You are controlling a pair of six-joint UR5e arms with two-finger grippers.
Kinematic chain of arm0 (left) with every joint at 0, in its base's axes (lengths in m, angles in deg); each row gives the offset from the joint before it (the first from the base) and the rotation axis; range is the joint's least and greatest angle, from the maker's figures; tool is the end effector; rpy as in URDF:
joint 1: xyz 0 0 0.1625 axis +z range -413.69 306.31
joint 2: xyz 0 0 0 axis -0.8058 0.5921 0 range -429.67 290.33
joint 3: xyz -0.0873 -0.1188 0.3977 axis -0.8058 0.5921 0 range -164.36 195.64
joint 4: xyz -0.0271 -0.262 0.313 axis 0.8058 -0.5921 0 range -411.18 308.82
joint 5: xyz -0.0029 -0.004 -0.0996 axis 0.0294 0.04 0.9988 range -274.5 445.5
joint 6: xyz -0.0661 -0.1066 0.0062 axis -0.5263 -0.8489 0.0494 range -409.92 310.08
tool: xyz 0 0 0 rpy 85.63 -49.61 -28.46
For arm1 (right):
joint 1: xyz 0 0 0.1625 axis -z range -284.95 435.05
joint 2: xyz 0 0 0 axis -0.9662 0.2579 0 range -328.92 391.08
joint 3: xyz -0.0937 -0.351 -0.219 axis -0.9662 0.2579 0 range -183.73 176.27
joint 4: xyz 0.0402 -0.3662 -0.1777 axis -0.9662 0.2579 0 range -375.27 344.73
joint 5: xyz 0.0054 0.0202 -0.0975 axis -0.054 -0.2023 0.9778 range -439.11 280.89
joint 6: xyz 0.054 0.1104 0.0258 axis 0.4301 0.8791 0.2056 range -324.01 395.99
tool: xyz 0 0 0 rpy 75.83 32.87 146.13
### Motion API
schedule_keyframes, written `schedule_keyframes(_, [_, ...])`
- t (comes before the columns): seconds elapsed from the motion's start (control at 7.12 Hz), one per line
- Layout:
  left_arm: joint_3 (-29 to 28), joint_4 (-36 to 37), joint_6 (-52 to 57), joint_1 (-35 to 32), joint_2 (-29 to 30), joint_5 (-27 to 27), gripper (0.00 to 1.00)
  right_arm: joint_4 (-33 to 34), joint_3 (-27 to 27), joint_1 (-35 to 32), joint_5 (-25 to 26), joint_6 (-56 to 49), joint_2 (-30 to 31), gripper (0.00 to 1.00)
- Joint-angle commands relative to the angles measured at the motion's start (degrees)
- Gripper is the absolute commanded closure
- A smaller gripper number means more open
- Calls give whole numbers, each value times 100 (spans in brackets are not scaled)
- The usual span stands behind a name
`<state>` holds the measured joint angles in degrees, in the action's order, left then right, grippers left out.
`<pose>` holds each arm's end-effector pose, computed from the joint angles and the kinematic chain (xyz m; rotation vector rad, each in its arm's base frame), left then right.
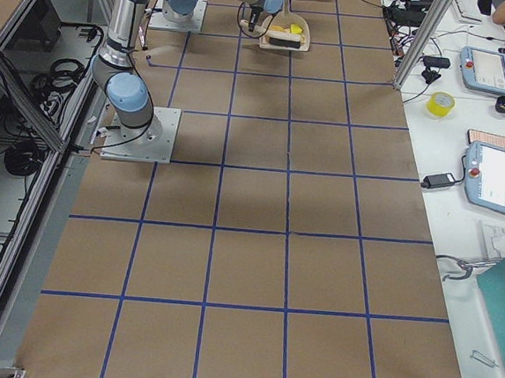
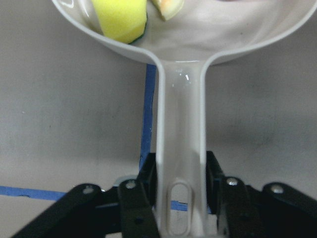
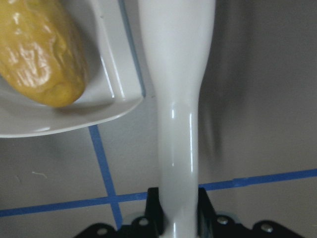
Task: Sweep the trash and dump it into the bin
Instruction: 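Sweep the yellow potato into the dustpan with the right gripper's brush, then carry the brush back with the right gripper and set it down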
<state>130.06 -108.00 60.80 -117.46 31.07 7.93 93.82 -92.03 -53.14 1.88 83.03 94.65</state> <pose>0.0730 -0.5110 0.2305 -2.0237 -2.2370 0.2867 0.5079 -0.3983 0.2473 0.2493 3.0702 0.2760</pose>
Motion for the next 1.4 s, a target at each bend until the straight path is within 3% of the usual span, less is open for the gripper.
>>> schedule_keyframes(0.0, [-200,-232,20,267,-18,449,100,-981,-30,782,127,-1076,837,100])
schedule_keyframes(0.28, [-410,-837,29,802,-19,1117,100,-1782,-117,1915,574,-2570,1463,100])
schedule_keyframes(0.7, [-438,-936,38,813,-19,1156,100,-1794,-170,3708,733,-4195,1536,100])
schedule_keyframes(1.26, [-473,-936,47,901,-27,1286,100,-1576,-425,5162,866,-5722,1187,100])
